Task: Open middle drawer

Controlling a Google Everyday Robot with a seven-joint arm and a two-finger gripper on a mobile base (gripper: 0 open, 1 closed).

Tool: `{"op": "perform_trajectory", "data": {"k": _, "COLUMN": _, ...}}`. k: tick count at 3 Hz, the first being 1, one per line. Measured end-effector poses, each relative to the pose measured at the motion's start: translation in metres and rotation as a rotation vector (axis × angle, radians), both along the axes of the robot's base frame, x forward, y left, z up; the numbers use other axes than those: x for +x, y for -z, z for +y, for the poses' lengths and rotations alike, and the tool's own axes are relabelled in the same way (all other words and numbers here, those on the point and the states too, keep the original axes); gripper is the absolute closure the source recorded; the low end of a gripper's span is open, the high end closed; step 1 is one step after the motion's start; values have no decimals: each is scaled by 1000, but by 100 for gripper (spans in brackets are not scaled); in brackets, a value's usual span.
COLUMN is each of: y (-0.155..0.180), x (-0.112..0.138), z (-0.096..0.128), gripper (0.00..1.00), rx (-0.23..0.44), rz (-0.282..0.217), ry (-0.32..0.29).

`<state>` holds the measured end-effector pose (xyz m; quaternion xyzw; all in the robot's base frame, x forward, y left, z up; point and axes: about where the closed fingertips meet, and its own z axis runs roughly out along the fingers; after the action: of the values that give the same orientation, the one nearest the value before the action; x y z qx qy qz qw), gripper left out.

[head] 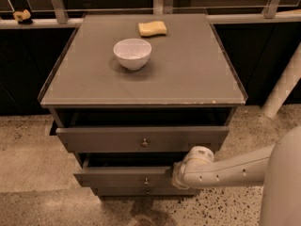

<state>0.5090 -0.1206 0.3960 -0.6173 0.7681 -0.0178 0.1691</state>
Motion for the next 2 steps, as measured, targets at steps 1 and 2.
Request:
{"op": "perform_trajectory", "data": {"k": 1, "y": -3, "x": 0, "z": 0, "gripper": 100, "rx": 0, "rz": 0, "ry": 0}}
{"op": "perform_trajectory", "data": {"k": 2, "y": -3, "x": -18, "z": -5, "gripper": 100, "rx": -2, "rz": -7, "ry": 3}}
